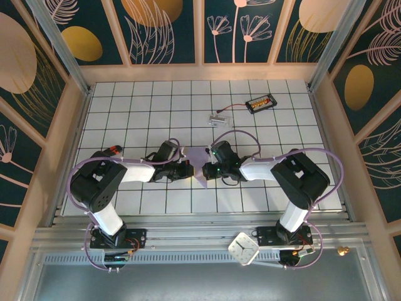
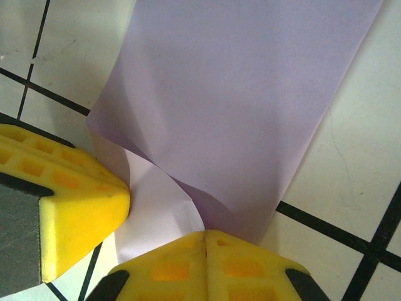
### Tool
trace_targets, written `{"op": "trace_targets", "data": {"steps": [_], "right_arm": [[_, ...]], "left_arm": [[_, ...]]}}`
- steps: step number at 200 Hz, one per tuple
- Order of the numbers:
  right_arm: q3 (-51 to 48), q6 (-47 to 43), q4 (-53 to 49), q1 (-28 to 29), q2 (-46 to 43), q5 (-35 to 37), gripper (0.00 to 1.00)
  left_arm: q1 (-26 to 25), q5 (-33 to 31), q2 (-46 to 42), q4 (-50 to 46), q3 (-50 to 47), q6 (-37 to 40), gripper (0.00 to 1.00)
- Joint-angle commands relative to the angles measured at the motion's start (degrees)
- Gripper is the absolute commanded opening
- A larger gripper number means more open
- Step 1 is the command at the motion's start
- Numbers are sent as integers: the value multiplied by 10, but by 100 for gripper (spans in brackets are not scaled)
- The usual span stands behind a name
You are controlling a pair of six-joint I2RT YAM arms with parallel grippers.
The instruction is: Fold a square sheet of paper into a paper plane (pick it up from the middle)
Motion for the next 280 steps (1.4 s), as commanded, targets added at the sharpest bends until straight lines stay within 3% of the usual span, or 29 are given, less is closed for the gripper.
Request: {"op": "trace_targets", "data": {"steps": [1, 56, 86, 132, 280], "right_arm": [[11, -14, -86, -7, -7, 37, 12], [6, -10, -130, -8, -106, 50, 20], [-17, 2, -106, 31, -144, 19, 20], [-19, 18, -57, 82, -95, -24, 11], [-54, 8, -27, 58, -27, -21, 4]], "left_arm": [[3, -34, 21, -49, -24, 20, 0], [3, -31, 26, -46, -24, 21, 0], [4, -31, 23, -49, -22, 21, 0], [4, -33, 23, -51, -19, 22, 0], [4, -33, 16, -74, 4, 36, 0]]}}
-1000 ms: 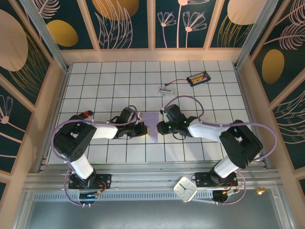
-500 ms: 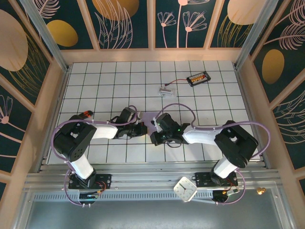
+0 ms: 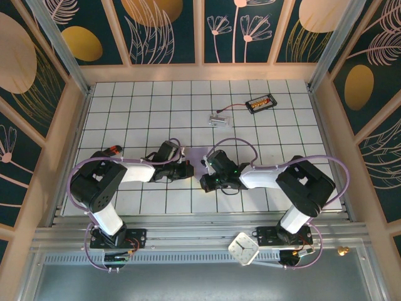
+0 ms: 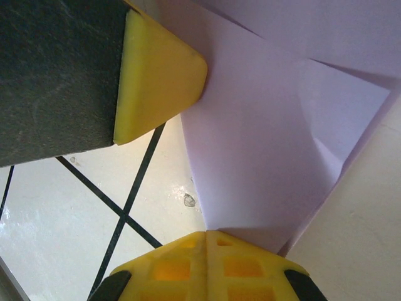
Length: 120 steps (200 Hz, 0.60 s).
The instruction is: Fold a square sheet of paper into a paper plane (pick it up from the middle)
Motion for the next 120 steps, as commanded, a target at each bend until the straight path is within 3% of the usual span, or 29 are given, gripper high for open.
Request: {"op": "trace_targets", "data": {"steps": [1, 17, 52, 83, 95, 120], "right_arm": [[-19, -4, 6, -6, 16, 4, 4], [-32, 1, 8, -7, 11, 3, 2], [-56, 16, 16, -7, 7, -4, 0], [-65, 24, 22, -7, 6, 0, 0], [-66, 26, 23, -7, 6, 1, 0], [-66, 26, 24, -7, 8, 3, 0]], "left_arm": [[4, -32, 16, -68, 0, 16, 0], [4, -31, 10, -72, 8, 16, 0], [4, -18, -36, -61, 17, 3, 15], [3, 20, -98, 2, -20, -56, 21], [2, 28, -113, 17, -36, -76, 18], [-9, 45, -115, 32, -53, -100, 1]]}}
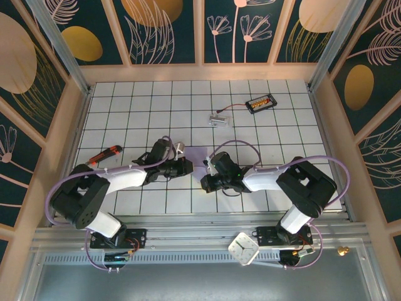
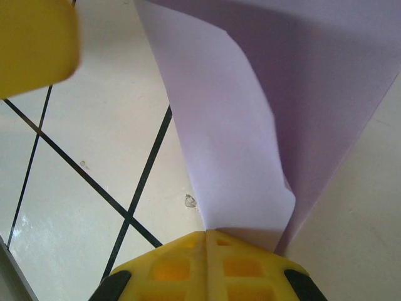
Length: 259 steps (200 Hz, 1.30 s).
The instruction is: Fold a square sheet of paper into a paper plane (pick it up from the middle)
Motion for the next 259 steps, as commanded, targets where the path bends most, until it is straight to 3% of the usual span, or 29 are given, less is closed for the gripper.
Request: {"op": "trace_targets", "data": {"steps": [1, 45, 138, 259], "right_arm": [[-23, 6, -49, -1, 14, 16, 0], [-28, 9, -50, -2, 11, 20, 0], [-28, 12, -50, -2, 8, 22, 0], [-40, 13, -55, -2, 9, 23, 0]], "left_arm": [[-9, 29, -2, 31, -23, -41, 0], [-40, 54, 39, 84, -22, -75, 0], [-43, 38, 100, 100, -3, -80, 0], [-29, -39, 150, 1, 30, -20, 0]]}}
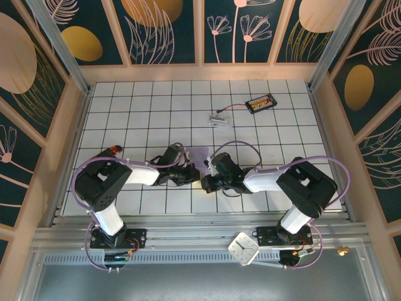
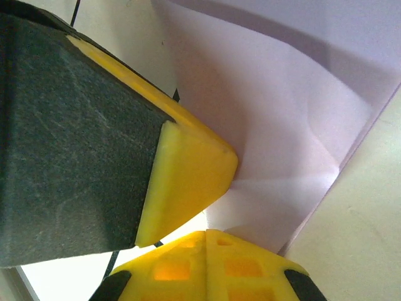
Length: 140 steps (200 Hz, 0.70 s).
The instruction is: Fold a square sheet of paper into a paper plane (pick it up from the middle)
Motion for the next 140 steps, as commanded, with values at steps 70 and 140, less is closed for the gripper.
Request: {"op": "trace_targets", "data": {"steps": [70, 140], "right_arm": [[-28, 6, -83, -2, 18, 26, 0], [-30, 7, -85, -2, 21, 28, 0]], "left_arm": [[64, -38, 34, -38, 2, 60, 0], [123, -25, 51, -19, 3, 79, 0]]}}
